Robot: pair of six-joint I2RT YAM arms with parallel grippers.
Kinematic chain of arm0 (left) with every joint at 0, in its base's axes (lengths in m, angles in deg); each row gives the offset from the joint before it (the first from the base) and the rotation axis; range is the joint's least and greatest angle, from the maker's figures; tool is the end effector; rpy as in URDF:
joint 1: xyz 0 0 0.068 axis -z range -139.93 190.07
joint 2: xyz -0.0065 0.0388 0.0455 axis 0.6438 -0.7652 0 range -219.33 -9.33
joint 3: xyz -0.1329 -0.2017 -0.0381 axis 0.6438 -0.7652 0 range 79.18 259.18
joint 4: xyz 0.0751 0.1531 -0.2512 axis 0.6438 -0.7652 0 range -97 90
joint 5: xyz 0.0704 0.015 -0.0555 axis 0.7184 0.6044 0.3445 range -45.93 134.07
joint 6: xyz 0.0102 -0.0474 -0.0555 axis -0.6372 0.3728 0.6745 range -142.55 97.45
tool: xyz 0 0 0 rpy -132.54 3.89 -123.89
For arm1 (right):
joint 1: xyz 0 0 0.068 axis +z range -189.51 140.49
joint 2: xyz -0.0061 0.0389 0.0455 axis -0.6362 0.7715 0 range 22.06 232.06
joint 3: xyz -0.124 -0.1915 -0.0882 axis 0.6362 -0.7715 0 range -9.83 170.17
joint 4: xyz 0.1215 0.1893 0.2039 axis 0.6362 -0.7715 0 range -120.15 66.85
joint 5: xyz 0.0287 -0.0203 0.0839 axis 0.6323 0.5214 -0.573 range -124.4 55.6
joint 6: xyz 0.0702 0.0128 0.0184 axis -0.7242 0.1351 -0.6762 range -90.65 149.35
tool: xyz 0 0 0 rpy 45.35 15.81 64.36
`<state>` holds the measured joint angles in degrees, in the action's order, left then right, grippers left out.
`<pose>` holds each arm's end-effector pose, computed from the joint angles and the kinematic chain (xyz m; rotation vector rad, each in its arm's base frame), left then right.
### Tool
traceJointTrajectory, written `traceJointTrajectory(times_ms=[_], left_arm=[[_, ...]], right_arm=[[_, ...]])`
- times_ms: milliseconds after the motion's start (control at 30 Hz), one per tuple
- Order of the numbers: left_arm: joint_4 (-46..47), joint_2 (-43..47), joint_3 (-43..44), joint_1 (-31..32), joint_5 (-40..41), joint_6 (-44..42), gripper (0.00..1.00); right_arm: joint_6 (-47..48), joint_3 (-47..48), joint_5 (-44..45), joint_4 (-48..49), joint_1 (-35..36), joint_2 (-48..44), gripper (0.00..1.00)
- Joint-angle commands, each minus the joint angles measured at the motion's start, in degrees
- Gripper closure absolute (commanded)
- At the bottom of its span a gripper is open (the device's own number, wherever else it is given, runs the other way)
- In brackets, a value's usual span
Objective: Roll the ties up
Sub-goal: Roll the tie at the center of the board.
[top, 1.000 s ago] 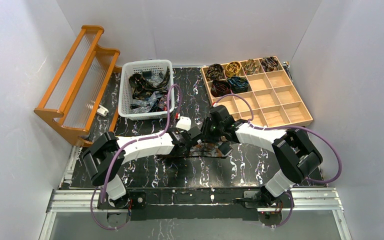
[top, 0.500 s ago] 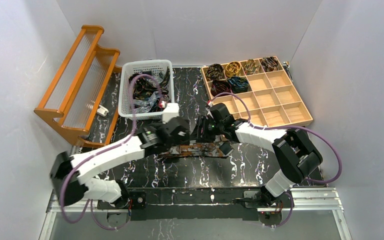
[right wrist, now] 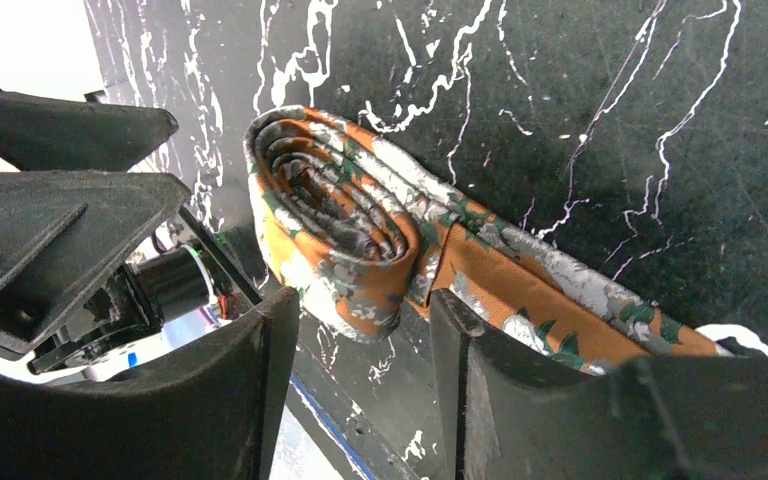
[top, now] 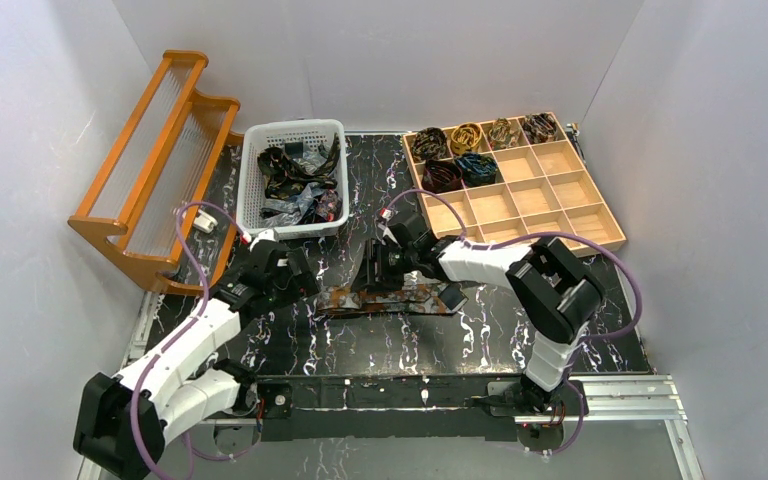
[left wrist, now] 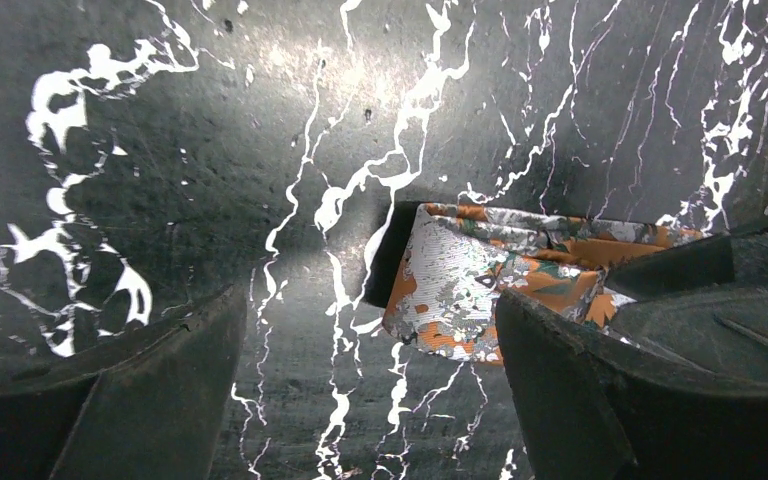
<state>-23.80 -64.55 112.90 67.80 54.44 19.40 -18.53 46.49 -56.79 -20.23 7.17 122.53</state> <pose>0.2462 -0.1168 0.1602 -0.3822 2.3467 -0.3810 0.2648 0.3148 0.0993 -0.2039 2.5765 1.2028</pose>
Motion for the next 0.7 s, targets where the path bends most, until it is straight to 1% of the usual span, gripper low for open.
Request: traceJointTrajectory(times_ms=[0, 100, 233, 333, 500, 667], left_arm=[[7.17, 1.27, -3.40, -4.74, -13.92, -1.00, 0.08], [10.26, 0.84, -5.30, -6.86, -17.97, -0.41, 0.08], [11.04, -0.18, -6.17, -7.67, -19.50, -0.65, 0.08], [12.04, 0.13, -6.95, -7.86, -20.05, -0.47, 0.08], [16.75, 1.11, -9.91, -7.88, -21.72, 0.04, 0.07], [20.44, -0.40, -12.39, -7.94, -22.82, 0.06, 0.07]], right_arm=[[0.40, 3.34, -2.13, -0.50, 0.17, 2.21, 0.44], [0.46, 3.76, -2.32, -1.14, 0.21, 3.95, 0.49], [0.25, 3.29, -2.72, -1.37, 0.15, 5.36, 0.57], [-0.10, 1.77, -2.66, -0.85, 0.16, 5.60, 0.60], [-0.20, 0.67, -3.33, -0.22, 0.17, 6.52, 0.64], [0.21, 0.34, -3.46, -0.71, 0.15, 7.22, 0.65]])
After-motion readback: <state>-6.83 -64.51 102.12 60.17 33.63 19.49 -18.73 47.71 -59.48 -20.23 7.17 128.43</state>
